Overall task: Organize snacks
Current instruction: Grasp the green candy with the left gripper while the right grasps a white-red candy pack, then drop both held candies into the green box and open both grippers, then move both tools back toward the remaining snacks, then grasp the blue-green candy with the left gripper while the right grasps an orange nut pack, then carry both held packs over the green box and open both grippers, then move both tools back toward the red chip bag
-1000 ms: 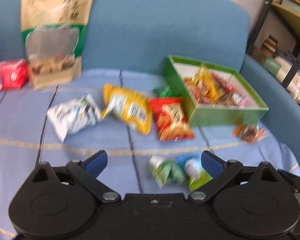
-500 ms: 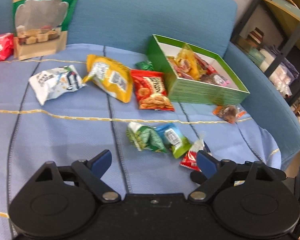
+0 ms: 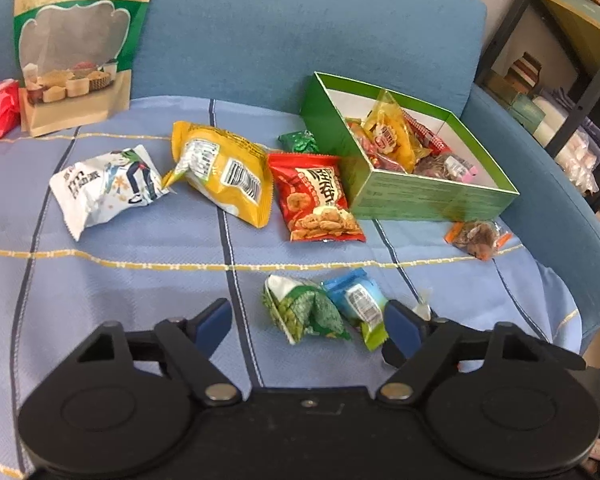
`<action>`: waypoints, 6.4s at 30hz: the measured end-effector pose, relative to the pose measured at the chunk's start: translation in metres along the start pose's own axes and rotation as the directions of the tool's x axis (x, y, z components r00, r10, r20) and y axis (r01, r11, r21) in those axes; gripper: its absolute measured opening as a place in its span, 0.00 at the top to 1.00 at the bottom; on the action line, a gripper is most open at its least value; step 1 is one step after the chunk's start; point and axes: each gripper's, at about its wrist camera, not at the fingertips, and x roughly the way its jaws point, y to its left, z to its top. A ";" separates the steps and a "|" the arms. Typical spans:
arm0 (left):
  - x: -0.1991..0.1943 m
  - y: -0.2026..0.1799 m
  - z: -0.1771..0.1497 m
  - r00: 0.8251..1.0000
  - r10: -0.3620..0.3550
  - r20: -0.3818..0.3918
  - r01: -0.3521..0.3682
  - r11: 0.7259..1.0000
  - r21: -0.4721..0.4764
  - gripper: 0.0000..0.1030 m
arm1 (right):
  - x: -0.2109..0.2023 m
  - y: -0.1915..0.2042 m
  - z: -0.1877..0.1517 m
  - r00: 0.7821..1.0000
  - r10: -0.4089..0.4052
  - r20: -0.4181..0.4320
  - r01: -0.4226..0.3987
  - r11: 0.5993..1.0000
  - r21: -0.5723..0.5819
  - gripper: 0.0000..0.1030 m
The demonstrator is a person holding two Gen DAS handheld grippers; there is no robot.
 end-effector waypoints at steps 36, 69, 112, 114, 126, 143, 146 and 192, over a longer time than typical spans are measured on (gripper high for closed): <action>-0.002 -0.043 0.082 0.975 -0.206 0.084 0.208 0.978 -0.022 0.90 | -0.033 -0.055 0.081 0.975 -0.027 0.221 0.033 0.999 -0.024 0.43; 0.026 -0.068 0.112 0.974 0.006 0.224 -0.017 0.999 0.048 0.00 | -0.024 -0.066 0.100 0.959 -0.106 0.262 0.135 0.986 -0.096 0.00; 0.019 -0.022 -0.010 0.999 -0.051 0.002 0.051 0.998 -0.048 0.21 | -0.017 -0.059 0.019 1.000 0.026 0.004 -0.026 0.999 -0.041 0.09; 0.028 -0.026 -0.009 0.999 -0.053 -0.009 0.052 0.998 -0.043 0.23 | -0.025 -0.053 0.013 0.999 0.050 -0.010 -0.051 0.996 -0.074 0.08; 0.066 -0.040 0.000 0.999 0.002 -0.051 -0.001 1.000 0.028 0.84 | -0.008 -0.039 0.023 0.998 0.020 -0.055 -0.034 0.964 -0.264 0.00; 0.066 -0.054 -0.002 0.998 0.053 -0.033 -0.048 0.992 0.116 0.83 | -0.004 -0.043 0.018 0.998 0.049 -0.037 -0.055 0.983 -0.178 0.32; 0.060 -0.056 0.001 0.999 0.033 -0.023 -0.030 0.994 0.110 0.83 | -0.010 -0.045 0.021 0.998 0.055 -0.023 -0.058 0.984 -0.168 0.40; 0.019 -0.066 0.070 0.976 0.138 0.171 -0.156 0.983 0.097 0.00 | -0.025 -0.056 0.074 0.962 -0.067 0.264 0.100 0.988 -0.114 0.00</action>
